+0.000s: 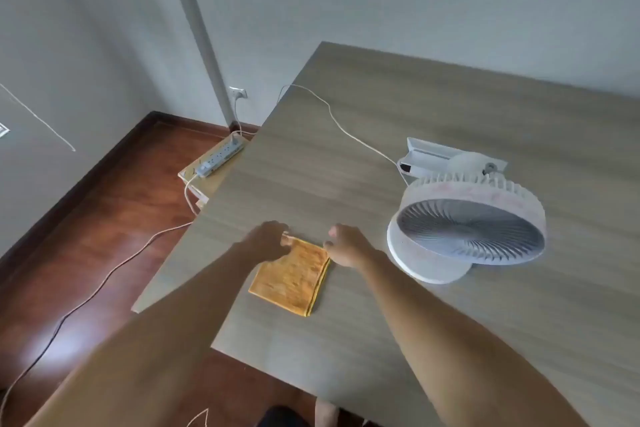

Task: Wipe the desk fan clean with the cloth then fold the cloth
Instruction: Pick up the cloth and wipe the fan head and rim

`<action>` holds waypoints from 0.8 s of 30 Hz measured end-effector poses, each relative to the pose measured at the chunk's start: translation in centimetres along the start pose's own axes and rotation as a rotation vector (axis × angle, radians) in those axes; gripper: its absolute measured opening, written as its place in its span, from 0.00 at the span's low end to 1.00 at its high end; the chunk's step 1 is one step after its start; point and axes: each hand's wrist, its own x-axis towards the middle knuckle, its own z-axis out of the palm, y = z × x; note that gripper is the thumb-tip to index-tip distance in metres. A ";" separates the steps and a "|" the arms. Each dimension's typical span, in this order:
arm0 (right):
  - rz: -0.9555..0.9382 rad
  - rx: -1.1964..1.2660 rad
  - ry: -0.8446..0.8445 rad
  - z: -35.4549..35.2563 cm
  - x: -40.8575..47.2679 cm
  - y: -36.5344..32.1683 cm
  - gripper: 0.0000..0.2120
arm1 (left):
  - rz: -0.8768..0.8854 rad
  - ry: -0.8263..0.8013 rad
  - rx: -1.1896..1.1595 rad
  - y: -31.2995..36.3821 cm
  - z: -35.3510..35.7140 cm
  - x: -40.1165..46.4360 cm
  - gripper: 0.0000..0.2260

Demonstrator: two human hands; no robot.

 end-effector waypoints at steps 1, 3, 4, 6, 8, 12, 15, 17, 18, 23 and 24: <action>0.012 0.002 -0.021 0.9 -0.3 0.4 0.19 | 0.004 -0.011 0.016 -0.1 0.6 -0.2 0.26; 0.021 0.045 -0.022 2.2 -1.2 0.8 0.20 | 0.010 0.005 0.021 -0.6 1.7 -0.4 0.27; 0.031 0.053 -0.027 2.8 -1.9 1.1 0.20 | 0.005 0.014 0.034 -0.7 2.1 -0.6 0.28; 0.040 0.077 -0.030 4.0 -2.5 1.5 0.20 | -0.010 0.008 0.037 -0.9 2.6 -0.5 0.29; 0.048 0.099 -0.027 4.7 -3.2 1.9 0.19 | -0.014 -0.004 0.047 -0.8 2.7 -0.2 0.29; 0.064 0.096 -0.022 5.6 -4.4 2.6 0.19 | -0.029 -0.039 0.051 0.3 3.0 -0.1 0.28; 0.079 0.098 -0.007 5.6 -5.0 3.1 0.21 | -0.041 -0.038 0.082 0.7 3.8 -0.1 0.28; 0.089 0.099 0.006 5.3 -5.4 3.4 0.22 | -0.096 -0.033 0.090 0.8 4.5 -0.3 0.28; 0.090 0.095 0.015 5.1 -5.6 3.5 0.22 | -0.139 -0.018 0.075 0.8 4.7 -0.5 0.27; 0.099 0.078 0.037 4.4 -6.1 4.3 0.21 | -0.287 0.053 -0.024 0.9 5.5 -1.1 0.24; 0.098 0.077 0.037 4.4 -6.1 4.2 0.21 | -0.310 0.059 -0.039 0.9 5.4 -1.2 0.23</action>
